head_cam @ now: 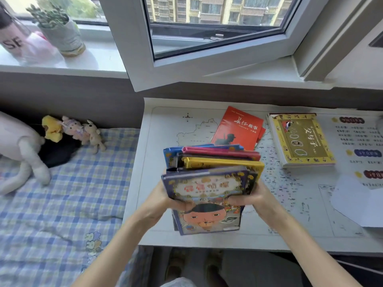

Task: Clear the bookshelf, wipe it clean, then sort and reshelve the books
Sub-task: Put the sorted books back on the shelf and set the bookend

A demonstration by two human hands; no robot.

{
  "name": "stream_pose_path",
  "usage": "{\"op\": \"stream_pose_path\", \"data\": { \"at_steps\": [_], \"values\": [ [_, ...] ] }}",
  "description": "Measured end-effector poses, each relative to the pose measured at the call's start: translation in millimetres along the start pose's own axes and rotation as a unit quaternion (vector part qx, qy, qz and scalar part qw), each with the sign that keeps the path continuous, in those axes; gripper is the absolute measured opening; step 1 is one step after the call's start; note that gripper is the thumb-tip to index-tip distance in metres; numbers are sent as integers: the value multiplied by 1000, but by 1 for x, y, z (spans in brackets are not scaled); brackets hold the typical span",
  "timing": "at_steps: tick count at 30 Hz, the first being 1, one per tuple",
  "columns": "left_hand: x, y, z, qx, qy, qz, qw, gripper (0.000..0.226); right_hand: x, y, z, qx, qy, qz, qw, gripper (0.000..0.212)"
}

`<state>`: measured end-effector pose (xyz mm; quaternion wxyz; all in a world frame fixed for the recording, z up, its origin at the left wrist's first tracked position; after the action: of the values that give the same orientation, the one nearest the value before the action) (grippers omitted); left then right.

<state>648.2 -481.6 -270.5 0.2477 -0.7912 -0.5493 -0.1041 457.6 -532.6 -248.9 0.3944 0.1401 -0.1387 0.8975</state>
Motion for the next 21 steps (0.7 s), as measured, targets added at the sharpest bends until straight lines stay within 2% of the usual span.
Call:
{"op": "stream_pose_path", "data": {
  "at_steps": [2, 3, 6, 7, 10, 13, 15, 17, 19, 21],
  "values": [
    [4, 1, -6, -46, -16, -5, 999, 88, 6, 4, -1, 43, 11, -12, 999, 68],
    [5, -1, -8, -71, -21, -3, 997, 94, 9, 5, -5, 67, 10, -18, 998, 73],
    [9, -10, -15, -135, -34, 12, 990, 94, 14, 5, -13, 104, 2, -20, 994, 105],
    [11, -13, -19, -159, -41, 22, 986, 97, 15, 5, -12, 113, -1, -18, 993, 109],
    [17, -22, -22, -230, -65, 73, 968, 118, 17, -3, -8, 172, -27, 38, 984, 111],
    [23, -22, -26, -243, -82, 97, 962, 126, 18, -7, -10, 184, -49, 95, 977, 112],
    [25, -23, -27, -177, -85, 120, 973, 119, 18, -6, -11, 187, -58, 97, 976, 113],
    [24, -24, -34, -71, -94, 116, 986, 98, 18, -5, -12, 184, -66, 85, 977, 116],
    [18, -15, -38, -13, -93, 50, 994, 77, 19, -4, -11, 171, -70, 75, 980, 115],
    [13, -7, -43, -10, -84, -15, 996, 66, 18, -4, -8, 176, -71, 74, 979, 114]
  ]
}}
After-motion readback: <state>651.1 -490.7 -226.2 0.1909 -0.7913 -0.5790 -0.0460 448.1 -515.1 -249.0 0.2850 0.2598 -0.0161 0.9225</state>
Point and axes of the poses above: each hand's wrist, its own x-axis away from the middle knuckle, its own y-axis out of the back of the hand, z = x × y, the point moved 10 cm from there along -x, towards the middle knuckle, and after that the axes turned 14 degrees about z, right-handed, at the moved point
